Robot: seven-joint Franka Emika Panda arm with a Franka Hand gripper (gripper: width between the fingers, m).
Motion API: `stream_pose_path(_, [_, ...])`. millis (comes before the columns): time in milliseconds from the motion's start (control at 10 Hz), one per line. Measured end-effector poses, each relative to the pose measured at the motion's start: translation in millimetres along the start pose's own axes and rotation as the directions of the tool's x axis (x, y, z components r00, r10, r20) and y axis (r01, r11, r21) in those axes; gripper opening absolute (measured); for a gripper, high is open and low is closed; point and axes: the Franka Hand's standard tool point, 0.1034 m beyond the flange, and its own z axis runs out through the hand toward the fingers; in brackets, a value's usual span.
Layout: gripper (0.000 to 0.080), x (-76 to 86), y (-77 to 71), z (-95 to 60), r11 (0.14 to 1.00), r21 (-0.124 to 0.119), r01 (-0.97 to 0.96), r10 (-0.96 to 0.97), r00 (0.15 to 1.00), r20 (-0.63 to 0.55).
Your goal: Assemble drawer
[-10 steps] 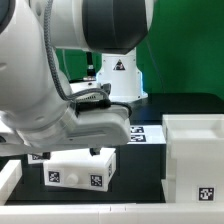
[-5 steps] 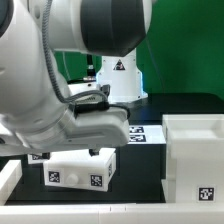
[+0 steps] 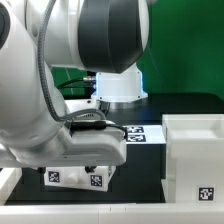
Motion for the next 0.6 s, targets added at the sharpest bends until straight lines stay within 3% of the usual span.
stream_pose_path(600, [0.0649,6.3,4.4,28.1,1.000,0.002,-0.008,0.008,0.999,0.043])
